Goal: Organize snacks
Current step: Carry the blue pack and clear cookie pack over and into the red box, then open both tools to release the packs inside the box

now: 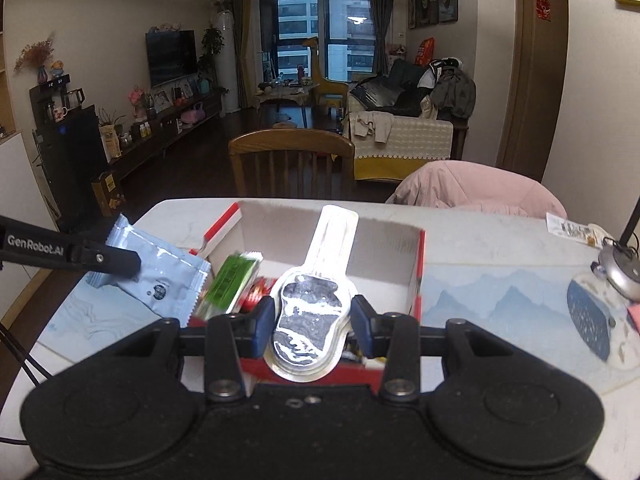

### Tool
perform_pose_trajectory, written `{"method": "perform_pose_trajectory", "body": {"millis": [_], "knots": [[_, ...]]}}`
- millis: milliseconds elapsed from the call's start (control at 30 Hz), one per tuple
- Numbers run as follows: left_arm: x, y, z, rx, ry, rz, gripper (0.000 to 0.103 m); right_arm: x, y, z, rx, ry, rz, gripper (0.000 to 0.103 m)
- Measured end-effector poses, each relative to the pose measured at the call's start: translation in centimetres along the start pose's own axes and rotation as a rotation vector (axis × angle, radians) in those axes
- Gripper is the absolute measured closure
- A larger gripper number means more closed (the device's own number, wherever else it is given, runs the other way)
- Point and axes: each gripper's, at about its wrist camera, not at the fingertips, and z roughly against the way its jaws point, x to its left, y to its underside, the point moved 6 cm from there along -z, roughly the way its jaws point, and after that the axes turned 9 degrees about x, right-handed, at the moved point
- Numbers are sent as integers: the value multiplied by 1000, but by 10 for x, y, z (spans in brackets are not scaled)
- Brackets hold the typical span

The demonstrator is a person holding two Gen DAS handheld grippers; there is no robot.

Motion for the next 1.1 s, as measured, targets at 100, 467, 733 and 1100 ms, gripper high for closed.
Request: {"method": "perform_pose_trajectory", "body": {"millis": [100,467,733,1100], "knots": [[-7,-12,-15,16,-5,-6,86,-6,-13,-13,9,-5,9,63],[-18,-42,-74,78,-57,-14,86,-27,-51,-74,106,-47,8,63],[-24,-52,-110,134,-87,-25,86,-35,-47,-123,224,-73,14,63],[-31,-45,-142,209,-111,-64,86,-32,-32,-159,346,-89,78,63]]}}
